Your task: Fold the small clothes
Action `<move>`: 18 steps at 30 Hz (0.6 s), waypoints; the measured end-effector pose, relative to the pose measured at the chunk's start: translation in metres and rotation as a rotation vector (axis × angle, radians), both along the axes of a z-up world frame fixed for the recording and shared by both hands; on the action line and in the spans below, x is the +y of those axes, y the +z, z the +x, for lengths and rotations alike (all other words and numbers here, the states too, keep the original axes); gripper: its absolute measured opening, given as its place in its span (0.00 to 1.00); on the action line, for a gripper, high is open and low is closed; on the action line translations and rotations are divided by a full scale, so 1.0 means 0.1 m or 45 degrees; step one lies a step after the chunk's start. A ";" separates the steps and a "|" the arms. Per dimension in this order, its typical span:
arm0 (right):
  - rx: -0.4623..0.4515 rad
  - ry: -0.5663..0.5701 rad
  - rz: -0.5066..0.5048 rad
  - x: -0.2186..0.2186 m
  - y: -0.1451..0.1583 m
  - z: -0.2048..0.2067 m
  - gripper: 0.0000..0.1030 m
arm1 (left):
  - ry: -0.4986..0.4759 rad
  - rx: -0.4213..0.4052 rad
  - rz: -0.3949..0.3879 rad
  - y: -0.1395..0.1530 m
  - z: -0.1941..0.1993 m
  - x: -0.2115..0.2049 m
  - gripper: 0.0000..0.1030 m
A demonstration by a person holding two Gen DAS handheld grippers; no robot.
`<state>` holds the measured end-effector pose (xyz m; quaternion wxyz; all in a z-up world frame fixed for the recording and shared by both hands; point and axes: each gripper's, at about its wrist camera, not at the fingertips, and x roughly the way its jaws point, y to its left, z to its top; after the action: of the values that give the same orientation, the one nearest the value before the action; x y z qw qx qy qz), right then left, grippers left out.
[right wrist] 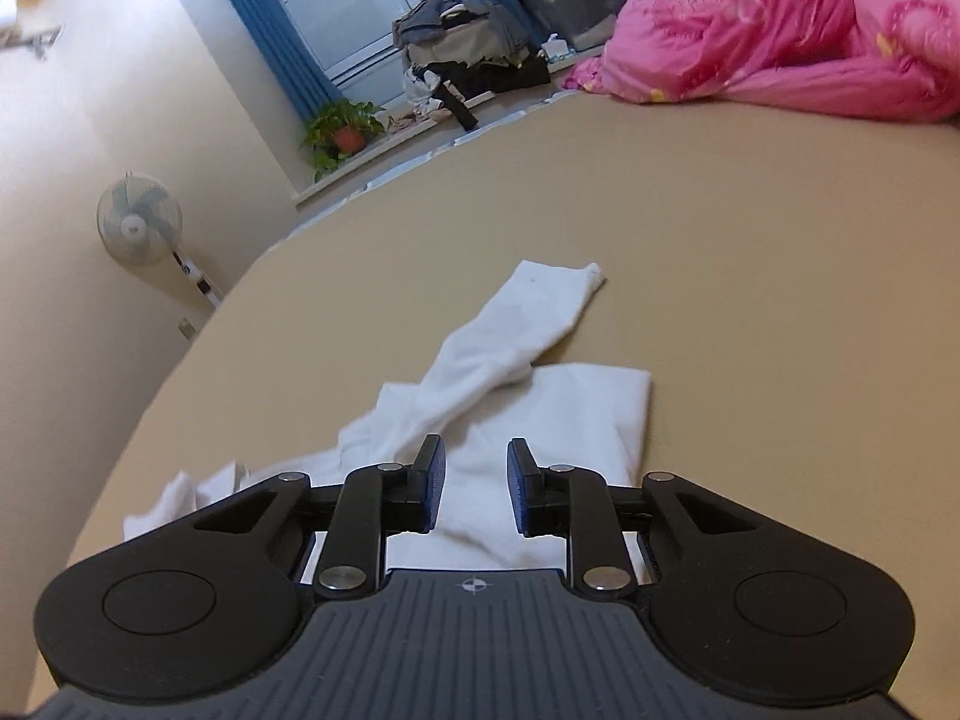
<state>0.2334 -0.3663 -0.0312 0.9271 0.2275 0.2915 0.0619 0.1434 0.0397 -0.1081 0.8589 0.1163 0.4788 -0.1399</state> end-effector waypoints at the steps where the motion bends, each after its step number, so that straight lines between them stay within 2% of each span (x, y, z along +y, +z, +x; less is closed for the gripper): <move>1: 0.006 0.006 0.020 -0.02 -0.03 0.08 0.24 | 0.000 0.006 -0.008 0.00 0.02 0.01 0.47; 5: 0.046 0.024 0.122 -0.11 -0.22 0.44 0.24 | -0.020 0.022 -0.032 -0.01 0.04 0.05 0.48; 13: 0.127 -0.110 0.354 -0.42 -0.66 1.10 0.27 | -0.031 0.017 -0.042 -0.03 0.07 0.03 0.54; 18: 0.157 -0.124 0.497 -0.47 -0.91 1.44 0.27 | -0.051 0.003 -0.043 -0.05 0.07 0.02 0.56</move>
<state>0.3772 -0.4130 -0.1220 0.8476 0.4200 0.3189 0.0584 0.1508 0.0416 -0.1127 0.8571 0.1114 0.4750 -0.1653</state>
